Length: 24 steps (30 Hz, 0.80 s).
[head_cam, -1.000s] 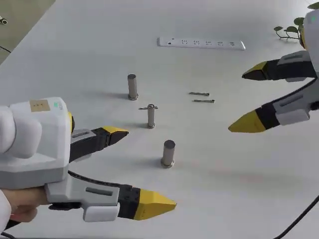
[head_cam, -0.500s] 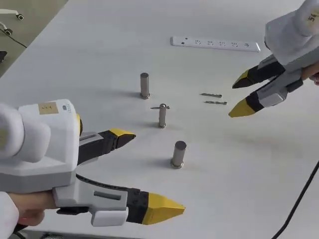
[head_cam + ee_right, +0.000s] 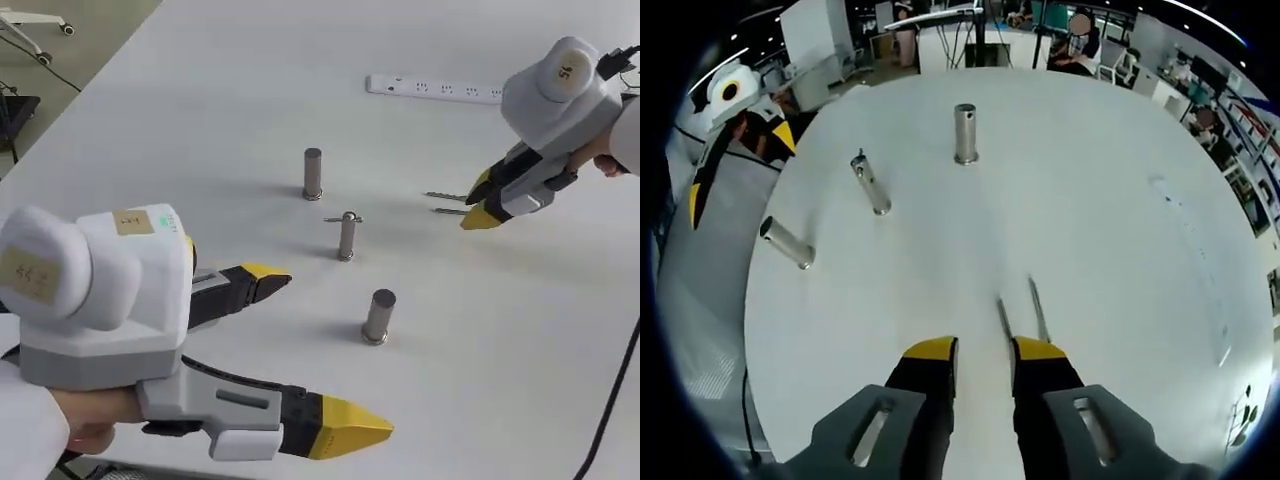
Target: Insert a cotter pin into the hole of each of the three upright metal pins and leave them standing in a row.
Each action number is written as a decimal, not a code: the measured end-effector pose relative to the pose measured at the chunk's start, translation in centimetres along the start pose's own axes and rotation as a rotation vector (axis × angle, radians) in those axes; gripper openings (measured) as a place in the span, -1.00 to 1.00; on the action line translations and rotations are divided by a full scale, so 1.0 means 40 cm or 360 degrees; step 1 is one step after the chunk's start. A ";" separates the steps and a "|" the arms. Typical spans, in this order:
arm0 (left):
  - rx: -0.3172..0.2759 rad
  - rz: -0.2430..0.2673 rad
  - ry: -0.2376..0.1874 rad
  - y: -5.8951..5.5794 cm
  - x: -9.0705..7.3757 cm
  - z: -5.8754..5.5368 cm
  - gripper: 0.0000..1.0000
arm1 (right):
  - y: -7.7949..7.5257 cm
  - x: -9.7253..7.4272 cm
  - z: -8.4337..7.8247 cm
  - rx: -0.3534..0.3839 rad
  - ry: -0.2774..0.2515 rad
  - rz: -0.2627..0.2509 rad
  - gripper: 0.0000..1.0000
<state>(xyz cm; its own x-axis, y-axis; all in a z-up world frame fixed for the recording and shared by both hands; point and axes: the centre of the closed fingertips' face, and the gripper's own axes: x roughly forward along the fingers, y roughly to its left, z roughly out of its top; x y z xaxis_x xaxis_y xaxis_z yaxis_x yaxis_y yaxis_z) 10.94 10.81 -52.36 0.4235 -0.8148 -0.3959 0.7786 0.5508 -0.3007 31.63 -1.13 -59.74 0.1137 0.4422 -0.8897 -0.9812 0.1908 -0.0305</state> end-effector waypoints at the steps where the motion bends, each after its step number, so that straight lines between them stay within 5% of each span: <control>1: -0.0004 0.0002 -0.0003 0.001 -0.002 0.001 0.90 | -0.003 0.004 -0.003 0.0010 0.0006 -0.0005 -0.71; 10: -0.0011 0.0023 -0.0005 0.010 -0.009 0.004 0.88 | -0.052 0.027 -0.024 0.0053 0.0046 -0.0054 -0.86; 24: -0.0045 0.0106 -0.0045 0.041 -0.018 0.008 0.83 | -0.058 0.033 -0.027 -0.0040 0.0160 -0.0117 -1.00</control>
<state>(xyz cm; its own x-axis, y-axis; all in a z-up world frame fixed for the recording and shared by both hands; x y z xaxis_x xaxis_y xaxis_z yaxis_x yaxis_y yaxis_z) 12.06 12.22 -52.29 0.4870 -0.7809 -0.3911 0.7353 0.6083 -0.2989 33.88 -1.93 -61.34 0.1705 0.3377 -0.9257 -0.9745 0.1970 -0.1076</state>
